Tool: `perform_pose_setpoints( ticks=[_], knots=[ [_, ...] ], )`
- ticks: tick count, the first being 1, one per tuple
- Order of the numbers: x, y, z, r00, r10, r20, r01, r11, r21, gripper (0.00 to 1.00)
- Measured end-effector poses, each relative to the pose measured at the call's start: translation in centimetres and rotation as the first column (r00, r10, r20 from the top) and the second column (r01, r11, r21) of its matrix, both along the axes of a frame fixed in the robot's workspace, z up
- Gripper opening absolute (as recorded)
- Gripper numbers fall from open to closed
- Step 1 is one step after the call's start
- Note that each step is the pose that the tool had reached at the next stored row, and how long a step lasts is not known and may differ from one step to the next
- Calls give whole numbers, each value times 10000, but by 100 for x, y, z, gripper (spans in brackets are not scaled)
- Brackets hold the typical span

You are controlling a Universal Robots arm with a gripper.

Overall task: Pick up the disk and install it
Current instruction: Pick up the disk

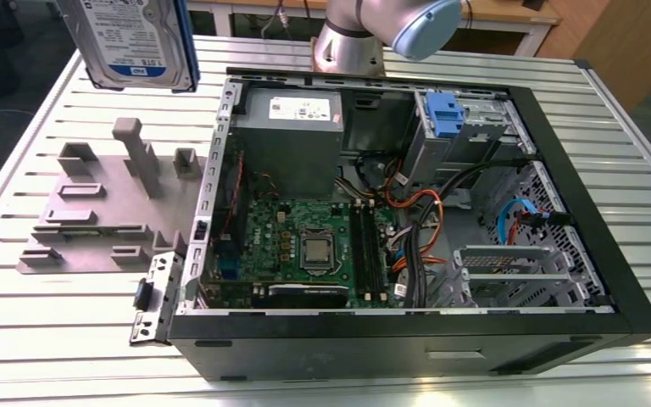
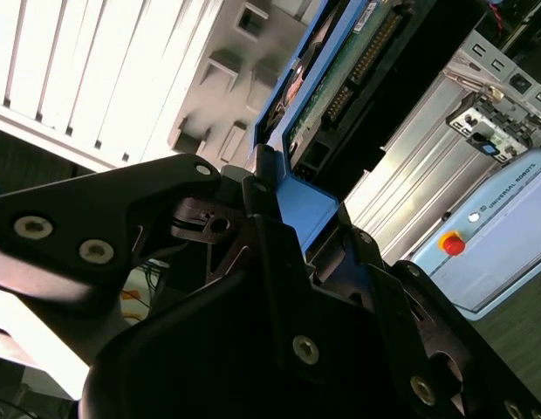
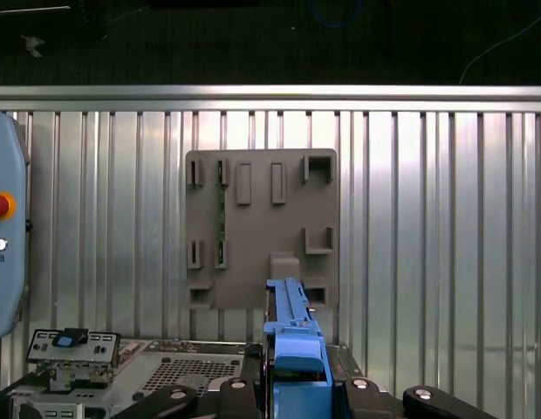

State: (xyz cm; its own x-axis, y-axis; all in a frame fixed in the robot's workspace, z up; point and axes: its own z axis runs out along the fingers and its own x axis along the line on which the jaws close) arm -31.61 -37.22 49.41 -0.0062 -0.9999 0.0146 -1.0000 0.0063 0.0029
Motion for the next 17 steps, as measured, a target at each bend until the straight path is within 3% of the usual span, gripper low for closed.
perform_pose_setpoints(
  ticks=[17],
  knots=[
    [85,0,0,10000,0,0,0,10000,0,36]
  ],
)
